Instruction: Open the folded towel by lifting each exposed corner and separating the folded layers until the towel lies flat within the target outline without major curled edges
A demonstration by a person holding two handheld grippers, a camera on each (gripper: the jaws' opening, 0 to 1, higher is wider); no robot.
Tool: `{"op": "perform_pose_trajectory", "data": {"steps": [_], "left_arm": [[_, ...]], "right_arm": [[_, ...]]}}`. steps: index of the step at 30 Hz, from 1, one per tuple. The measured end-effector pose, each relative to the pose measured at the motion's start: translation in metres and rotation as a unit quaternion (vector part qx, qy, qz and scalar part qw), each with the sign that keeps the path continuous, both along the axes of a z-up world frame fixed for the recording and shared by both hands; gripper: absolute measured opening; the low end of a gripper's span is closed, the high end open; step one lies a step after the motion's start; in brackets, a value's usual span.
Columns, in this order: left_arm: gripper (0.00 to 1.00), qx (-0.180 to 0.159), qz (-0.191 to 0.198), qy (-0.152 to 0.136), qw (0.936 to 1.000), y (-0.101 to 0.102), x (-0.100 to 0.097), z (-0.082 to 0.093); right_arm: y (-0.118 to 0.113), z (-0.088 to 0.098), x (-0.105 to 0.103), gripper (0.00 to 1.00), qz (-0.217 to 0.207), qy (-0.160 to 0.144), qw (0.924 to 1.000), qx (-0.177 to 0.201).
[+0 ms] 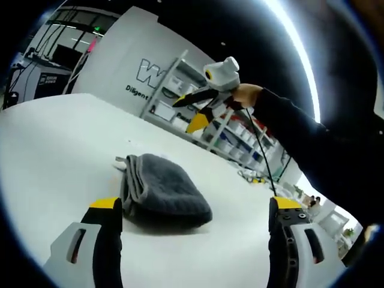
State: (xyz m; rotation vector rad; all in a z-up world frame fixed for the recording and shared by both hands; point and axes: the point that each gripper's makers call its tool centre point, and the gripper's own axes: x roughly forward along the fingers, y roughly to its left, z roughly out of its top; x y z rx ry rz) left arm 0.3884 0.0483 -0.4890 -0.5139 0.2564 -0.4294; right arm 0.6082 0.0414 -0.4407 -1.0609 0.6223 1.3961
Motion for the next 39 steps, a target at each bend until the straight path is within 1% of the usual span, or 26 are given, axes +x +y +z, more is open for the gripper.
{"op": "perform_pose_trajectory", "data": {"steps": [2, 12, 19, 22, 30, 33, 39], "left_arm": [[0.99, -0.009, -0.002, 0.006, 0.9999, -0.001, 0.000, -0.001], [0.99, -0.011, -0.004, 0.008, 0.9999, -0.002, 0.002, -0.005], [0.98, -0.021, -0.009, 0.014, 0.9997, -0.006, 0.004, -0.005], [0.97, -0.040, -0.013, 0.021, 0.9989, -0.010, 0.003, -0.004], [0.97, -0.042, -0.008, 0.021, 0.9989, -0.006, 0.004, -0.004], [0.97, -0.050, -0.009, 0.025, 0.9984, -0.006, 0.005, -0.004], [0.94, -0.077, -0.017, 0.030, 0.9964, -0.007, 0.007, -0.002]], "right_arm": [[0.001, -0.001, 0.000, 0.94, 0.001, 0.000, 1.0000, -0.001], [0.003, -0.005, 0.002, 0.91, 0.002, 0.001, 1.0000, -0.005], [0.003, -0.012, -0.001, 0.89, 0.002, 0.005, 1.0000, -0.006], [0.004, -0.015, -0.003, 0.90, 0.005, 0.006, 0.9999, -0.007], [0.011, -0.017, -0.003, 0.88, 0.008, 0.010, 0.9999, -0.003], [0.013, -0.019, -0.002, 0.88, 0.010, 0.012, 0.9999, -0.002], [0.012, -0.023, -0.001, 0.87, 0.013, 0.016, 0.9998, -0.004]]}}
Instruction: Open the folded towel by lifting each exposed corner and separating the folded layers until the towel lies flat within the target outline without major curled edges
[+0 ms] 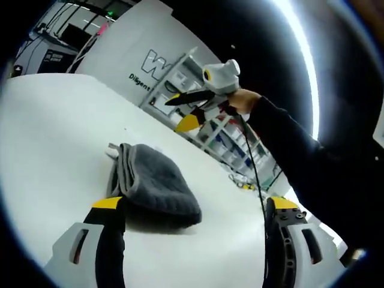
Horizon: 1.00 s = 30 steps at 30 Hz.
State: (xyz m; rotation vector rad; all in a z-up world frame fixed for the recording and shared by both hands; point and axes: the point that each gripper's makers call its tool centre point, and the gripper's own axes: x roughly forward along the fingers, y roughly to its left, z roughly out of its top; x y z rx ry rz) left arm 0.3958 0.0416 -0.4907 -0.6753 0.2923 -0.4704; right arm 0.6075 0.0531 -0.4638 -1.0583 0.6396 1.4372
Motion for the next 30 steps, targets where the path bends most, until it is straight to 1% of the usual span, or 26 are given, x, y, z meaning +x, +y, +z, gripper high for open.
{"op": "perform_pose_trajectory", "data": {"steps": [3, 7, 9, 10, 15, 19, 21, 24, 28, 30], "left_arm": [[0.92, -0.017, 0.001, 0.007, 0.9998, 0.000, 0.001, -0.001], [0.92, -0.020, -0.001, 0.011, 0.9997, -0.007, -0.003, -0.005], [0.91, -0.052, -0.004, 0.029, 0.9982, -0.012, -0.004, -0.007], [0.90, -0.059, -0.002, 0.034, 0.9977, -0.012, -0.004, -0.010], [0.89, -0.063, 0.003, 0.035, 0.9974, -0.011, -0.003, -0.012], [0.88, -0.084, 0.006, 0.044, 0.9955, -0.009, -0.002, -0.015], [0.88, -0.083, 0.011, 0.047, 0.9954, -0.007, 0.000, -0.017], [0.88, -0.087, 0.016, 0.048, 0.9950, -0.006, 0.002, -0.020], [0.87, -0.104, 0.023, 0.057, 0.9927, -0.004, 0.006, -0.027], [0.85, -0.110, 0.033, 0.070, 0.9909, 0.000, 0.011, -0.035]], "right_arm": [[-0.002, -0.003, -0.002, 0.86, 0.000, 0.002, 1.0000, 0.000], [-0.004, -0.005, -0.002, 0.85, 0.000, 0.004, 1.0000, -0.003], [-0.003, -0.006, -0.001, 0.85, -0.001, 0.006, 1.0000, -0.002], [-0.003, -0.006, -0.001, 0.86, -0.001, 0.006, 1.0000, -0.001], [-0.004, -0.012, -0.007, 0.85, 0.002, 0.008, 1.0000, -0.003], [-0.004, -0.013, -0.006, 0.85, 0.001, 0.008, 1.0000, -0.003], [-0.005, -0.014, -0.010, 0.85, 0.001, 0.009, 1.0000, -0.003], [-0.003, -0.014, -0.007, 0.85, 0.002, 0.010, 0.9999, -0.003], [-0.003, -0.014, -0.007, 0.81, 0.005, 0.012, 0.9999, -0.001], [-0.002, -0.014, -0.008, 0.81, 0.006, 0.014, 0.9999, -0.001]]}}
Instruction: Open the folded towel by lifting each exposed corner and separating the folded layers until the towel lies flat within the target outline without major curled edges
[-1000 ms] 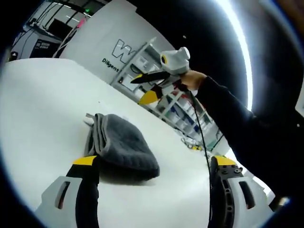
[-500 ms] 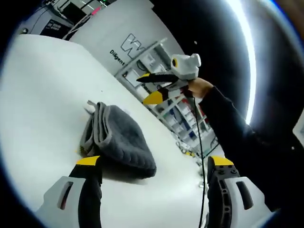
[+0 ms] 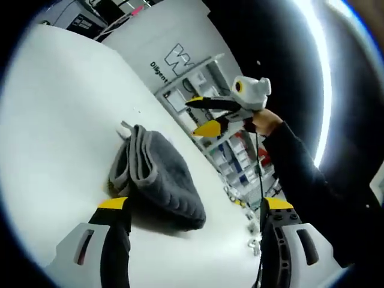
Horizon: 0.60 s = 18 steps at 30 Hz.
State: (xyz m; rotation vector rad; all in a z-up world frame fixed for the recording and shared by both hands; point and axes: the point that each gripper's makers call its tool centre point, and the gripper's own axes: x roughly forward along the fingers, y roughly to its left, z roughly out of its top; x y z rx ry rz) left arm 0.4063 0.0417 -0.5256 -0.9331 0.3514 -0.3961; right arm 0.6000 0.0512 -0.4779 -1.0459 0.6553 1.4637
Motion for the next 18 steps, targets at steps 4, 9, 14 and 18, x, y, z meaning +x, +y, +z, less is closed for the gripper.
{"op": "perform_pose_trajectory", "data": {"steps": [4, 9, 14, 18], "left_arm": [[0.79, -0.014, 0.007, 0.005, 0.9999, 0.003, 0.004, -0.003], [0.78, -0.016, 0.016, 0.002, 0.9997, 0.008, 0.010, -0.003], [0.75, -0.019, 0.009, 0.006, 0.9998, 0.004, 0.011, -0.007], [0.70, -0.022, 0.006, 0.005, 0.9997, 0.004, 0.012, -0.008]], "right_arm": [[0.000, 0.000, 0.002, 0.81, -0.002, -0.001, 1.0000, 0.000], [-0.003, -0.002, -0.004, 0.79, -0.003, 0.002, 1.0000, -0.001], [-0.002, -0.005, -0.006, 0.74, -0.001, 0.008, 1.0000, -0.004], [-0.001, -0.010, -0.009, 0.73, 0.001, 0.008, 0.9999, -0.008]]}}
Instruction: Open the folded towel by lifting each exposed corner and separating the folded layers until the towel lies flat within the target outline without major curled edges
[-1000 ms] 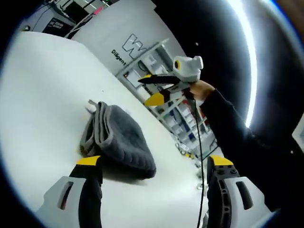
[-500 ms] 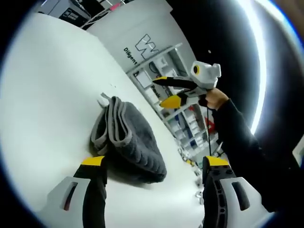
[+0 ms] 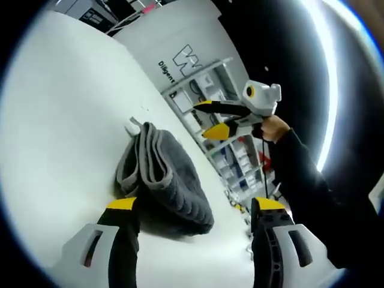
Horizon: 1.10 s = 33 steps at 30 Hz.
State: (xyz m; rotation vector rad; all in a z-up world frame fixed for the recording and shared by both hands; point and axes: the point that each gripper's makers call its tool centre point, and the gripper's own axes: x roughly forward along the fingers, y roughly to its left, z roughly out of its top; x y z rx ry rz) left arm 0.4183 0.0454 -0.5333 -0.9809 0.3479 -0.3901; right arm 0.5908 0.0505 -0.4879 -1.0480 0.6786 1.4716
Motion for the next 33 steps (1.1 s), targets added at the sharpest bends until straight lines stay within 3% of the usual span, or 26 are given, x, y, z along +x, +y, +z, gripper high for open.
{"op": "perform_pose_trajectory", "data": {"steps": [15, 22, 29, 33], "left_arm": [[0.63, 0.000, 0.010, 0.002, 0.9999, 0.006, 0.008, -0.005], [0.58, 0.005, 0.011, 0.010, 0.9999, 0.008, 0.008, -0.010], [0.47, 0.010, 0.022, 0.011, 0.9996, 0.011, 0.009, -0.009], [0.47, 0.005, 0.025, 0.008, 0.9996, 0.012, 0.008, -0.005]], "right_arm": [[0.004, -0.022, -0.002, 0.69, 0.002, 0.014, 0.9998, -0.016], [0.008, -0.021, -0.002, 0.65, 0.004, 0.021, 0.9997, -0.010], [0.007, -0.028, -0.007, 0.63, 0.007, 0.030, 0.9994, -0.014], [0.006, -0.031, -0.006, 0.61, 0.003, 0.033, 0.9993, -0.016]]}}
